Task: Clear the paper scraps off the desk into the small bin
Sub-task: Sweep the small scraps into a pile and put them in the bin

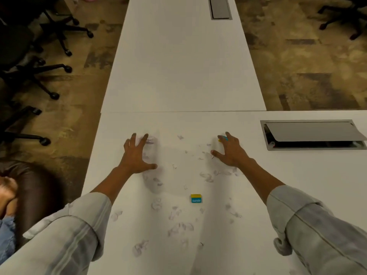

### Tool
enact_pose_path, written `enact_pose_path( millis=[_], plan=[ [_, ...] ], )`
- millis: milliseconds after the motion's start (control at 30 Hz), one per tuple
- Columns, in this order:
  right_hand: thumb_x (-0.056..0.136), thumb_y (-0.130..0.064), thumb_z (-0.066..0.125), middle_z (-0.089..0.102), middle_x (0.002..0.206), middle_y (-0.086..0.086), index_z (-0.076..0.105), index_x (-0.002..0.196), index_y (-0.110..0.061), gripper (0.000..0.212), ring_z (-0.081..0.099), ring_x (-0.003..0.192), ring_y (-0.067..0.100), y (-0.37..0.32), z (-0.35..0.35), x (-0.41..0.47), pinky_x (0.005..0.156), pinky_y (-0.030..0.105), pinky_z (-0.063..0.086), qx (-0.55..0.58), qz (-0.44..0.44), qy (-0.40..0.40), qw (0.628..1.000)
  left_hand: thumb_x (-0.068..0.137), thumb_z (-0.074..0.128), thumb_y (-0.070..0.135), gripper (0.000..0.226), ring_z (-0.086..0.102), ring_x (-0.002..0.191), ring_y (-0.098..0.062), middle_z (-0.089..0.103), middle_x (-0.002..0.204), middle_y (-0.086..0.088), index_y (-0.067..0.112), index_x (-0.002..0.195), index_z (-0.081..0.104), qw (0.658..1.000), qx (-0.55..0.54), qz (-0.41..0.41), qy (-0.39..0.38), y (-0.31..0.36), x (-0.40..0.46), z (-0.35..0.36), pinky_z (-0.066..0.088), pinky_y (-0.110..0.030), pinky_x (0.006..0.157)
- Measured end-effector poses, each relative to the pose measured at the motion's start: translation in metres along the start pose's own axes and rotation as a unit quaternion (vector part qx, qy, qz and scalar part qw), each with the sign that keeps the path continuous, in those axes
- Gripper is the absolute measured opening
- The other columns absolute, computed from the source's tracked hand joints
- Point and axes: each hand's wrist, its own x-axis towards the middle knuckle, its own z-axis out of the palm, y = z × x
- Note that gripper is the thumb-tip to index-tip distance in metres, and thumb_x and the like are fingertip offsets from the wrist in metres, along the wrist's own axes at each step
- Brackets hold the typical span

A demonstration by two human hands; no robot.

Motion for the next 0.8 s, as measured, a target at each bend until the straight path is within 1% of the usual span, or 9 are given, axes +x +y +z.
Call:
enact_pose_path(
  millis=[167, 367, 533, 600, 633, 667, 700, 733, 800],
  plan=[
    [0.086, -0.069, 0.04, 0.021, 0.157, 0.01, 0.031, 0.146, -0.016, 0.08, 0.018, 0.142, 0.032, -0.005, 0.023, -0.002, 0.113, 0.049, 0.029, -0.072, -0.051, 0.02, 0.996, 0.043, 0.067, 0.069, 0.125, -0.012, 0.144, -0.035, -0.008, 0.158, -0.013, 0.031, 0.148, 0.012, 0.998, 0.025, 0.014, -0.064, 0.002, 0.037, 0.0, 0.003, -0.052, 0.116],
    [0.084, -0.075, 0.03, 0.02, 0.158, 0.01, 0.032, 0.146, -0.019, 0.084, 0.015, 0.143, 0.032, -0.038, 0.052, -0.038, 0.116, 0.048, 0.022, -0.073, -0.092, 0.008, 0.993, 0.036, 0.054, 0.088, 0.132, 0.002, 0.144, -0.035, 0.004, 0.158, -0.01, 0.028, 0.147, 0.016, 0.994, 0.06, 0.028, -0.089, 0.007, 0.027, 0.026, 0.018, -0.056, 0.115],
    [0.08, -0.08, 0.033, 0.022, 0.157, 0.012, 0.038, 0.144, -0.019, 0.089, 0.017, 0.143, 0.034, -0.06, 0.071, -0.093, 0.116, 0.05, 0.022, -0.073, -0.121, -0.013, 0.99, 0.032, 0.048, 0.096, 0.139, 0.004, 0.143, -0.034, 0.003, 0.157, -0.011, 0.027, 0.148, 0.013, 0.988, 0.087, 0.054, -0.112, 0.016, -0.015, 0.042, 0.019, -0.053, 0.116],
    [0.082, -0.073, 0.041, 0.022, 0.157, 0.012, 0.036, 0.144, -0.021, 0.081, 0.017, 0.143, 0.035, -0.065, 0.082, -0.116, 0.115, 0.05, 0.023, -0.072, -0.126, -0.038, 0.989, 0.034, 0.051, 0.095, 0.138, 0.003, 0.143, -0.035, 0.001, 0.157, -0.011, 0.028, 0.148, 0.012, 0.985, 0.096, 0.059, -0.133, 0.015, -0.033, 0.051, 0.02, -0.052, 0.116],
    [0.084, -0.063, 0.049, 0.025, 0.155, 0.013, 0.038, 0.142, -0.022, 0.072, 0.021, 0.141, 0.036, -0.066, 0.089, -0.127, 0.113, 0.049, 0.03, -0.079, -0.134, -0.039, 0.987, 0.04, 0.059, 0.087, 0.132, 0.004, 0.143, -0.035, 0.001, 0.157, -0.012, 0.028, 0.148, 0.013, 0.983, 0.1, 0.06, -0.14, 0.014, -0.044, 0.057, 0.023, -0.051, 0.115],
    [0.084, -0.051, 0.059, 0.034, 0.151, 0.014, 0.045, 0.137, -0.022, 0.063, 0.03, 0.136, 0.037, -0.067, 0.096, -0.137, 0.106, 0.047, 0.042, -0.09, -0.15, -0.03, 0.984, 0.049, 0.066, 0.074, 0.12, 0.006, 0.142, -0.035, 0.003, 0.157, -0.012, 0.028, 0.148, 0.016, 0.983, 0.102, 0.061, -0.141, 0.015, -0.056, 0.061, 0.027, -0.05, 0.114],
    [0.078, -0.038, 0.071, 0.046, 0.142, 0.013, 0.054, 0.129, -0.021, 0.056, 0.042, 0.127, 0.035, -0.067, 0.105, -0.145, 0.09, 0.041, 0.054, -0.101, -0.163, -0.019, 0.981, 0.059, 0.07, 0.059, 0.106, 0.011, 0.141, -0.035, 0.007, 0.156, -0.013, 0.028, 0.147, 0.02, 0.984, 0.099, 0.058, -0.134, 0.018, -0.069, 0.067, 0.032, -0.048, 0.111],
    [0.068, -0.029, 0.082, 0.058, 0.13, 0.011, 0.063, 0.116, -0.021, 0.053, 0.052, 0.116, 0.032, -0.067, 0.113, -0.151, 0.071, 0.032, 0.06, -0.111, -0.166, -0.011, 0.98, 0.066, 0.07, 0.044, 0.092, 0.018, 0.139, -0.035, 0.014, 0.154, -0.015, 0.027, 0.145, 0.027, 0.988, 0.09, 0.06, -0.112, 0.02, -0.083, 0.073, 0.038, -0.046, 0.107],
    [0.048, -0.018, 0.092, 0.067, 0.112, 0.004, 0.071, 0.096, -0.022, 0.053, 0.062, 0.102, 0.026, -0.066, 0.127, -0.161, 0.046, 0.02, 0.054, -0.133, -0.163, 0.016, 0.978, 0.071, 0.071, 0.016, 0.065, 0.044, 0.123, -0.035, 0.035, 0.141, -0.016, 0.02, 0.132, 0.049, 0.992, 0.084, 0.072, -0.053, 0.025, -0.109, 0.086, 0.054, -0.04, 0.085]
  ],
)
